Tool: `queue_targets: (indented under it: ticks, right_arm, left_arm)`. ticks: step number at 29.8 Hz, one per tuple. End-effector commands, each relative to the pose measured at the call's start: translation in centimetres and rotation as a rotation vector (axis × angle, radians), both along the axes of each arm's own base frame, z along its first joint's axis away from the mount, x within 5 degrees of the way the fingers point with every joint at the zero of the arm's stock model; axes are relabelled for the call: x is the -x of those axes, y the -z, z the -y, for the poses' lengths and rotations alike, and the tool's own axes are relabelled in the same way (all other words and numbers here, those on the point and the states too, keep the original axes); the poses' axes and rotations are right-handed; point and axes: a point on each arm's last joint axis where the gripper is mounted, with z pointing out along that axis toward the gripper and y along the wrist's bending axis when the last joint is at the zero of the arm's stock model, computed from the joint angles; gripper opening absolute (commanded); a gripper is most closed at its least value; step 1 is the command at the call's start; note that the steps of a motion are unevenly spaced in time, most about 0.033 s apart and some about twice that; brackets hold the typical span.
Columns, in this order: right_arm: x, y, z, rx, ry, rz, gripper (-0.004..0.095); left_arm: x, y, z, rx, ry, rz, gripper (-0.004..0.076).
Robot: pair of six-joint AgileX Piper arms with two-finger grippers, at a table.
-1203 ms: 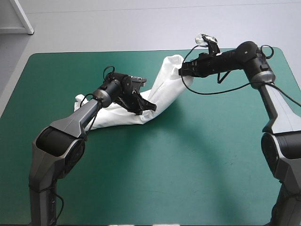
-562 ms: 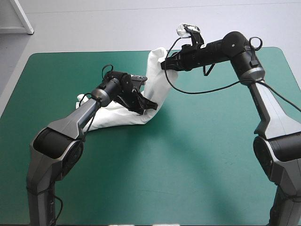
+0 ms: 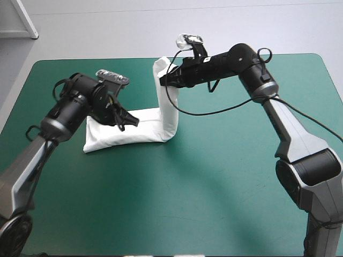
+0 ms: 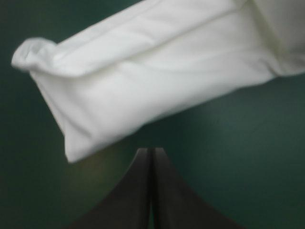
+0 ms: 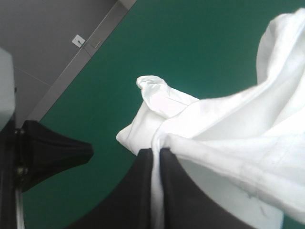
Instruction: Fold the cloth
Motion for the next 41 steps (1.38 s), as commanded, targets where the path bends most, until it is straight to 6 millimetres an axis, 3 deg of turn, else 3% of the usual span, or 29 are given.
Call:
queue_targets:
  ticks: [1,7,13,16,19,22,24,31,35,41]
  right_arm:
    - [1.7,-3.5,-2.1,-0.119,-0.009,0.114,-0.0018]
    - [1.8,-1.3,-8.6,-0.174,-0.096,0.114,-0.0018]
    - [2.4,1.9,-14.9,-0.229,-0.215,0.105,0.0017]
    - [2.8,3.4,-16.7,-0.241,-0.267,0.078,0.0191]
    - [3.2,4.2,-17.3,-0.220,-0.308,0.068,0.0517]
    - [3.2,4.0,-17.0,-0.196,-0.320,0.081,0.0839]
    - [3.1,3.1,-16.3,-0.201,-0.317,0.082,0.0905]
    - [0.7,-0.1,-10.8,-0.170,-0.225,0.049,0.0813]
    - [-1.2,-0.2,-6.6,-0.031,-0.132,0.007,0.0720]
    - [-4.1,0.2,-2.4,0.014,0.042,-0.043,0.0696]
  left_arm:
    - [4.3,-0.2,-3.0,0.001,-0.099,-0.036,-0.0008]
    - [10.9,3.6,-5.8,0.000,-0.197,-0.125,-0.0008]
    - [15.5,6.0,-7.8,0.000,-0.229,-0.135,-0.0008]
    - [17.1,6.1,-8.5,0.023,-0.239,-0.099,-0.0008]
    - [18.3,5.6,-9.0,0.055,-0.260,-0.048,-0.0008]
    - [19.2,5.0,-9.4,0.079,-0.261,-0.001,-0.0008]
    - [19.6,4.8,-9.6,0.089,-0.260,0.019,-0.0008]
    - [19.9,4.5,-9.6,0.107,-0.265,0.031,-0.0008]
    - [19.9,4.5,-9.6,0.108,-0.265,0.031,-0.0008]
    - [19.9,4.5,-9.7,0.106,-0.265,0.032,-0.0008]
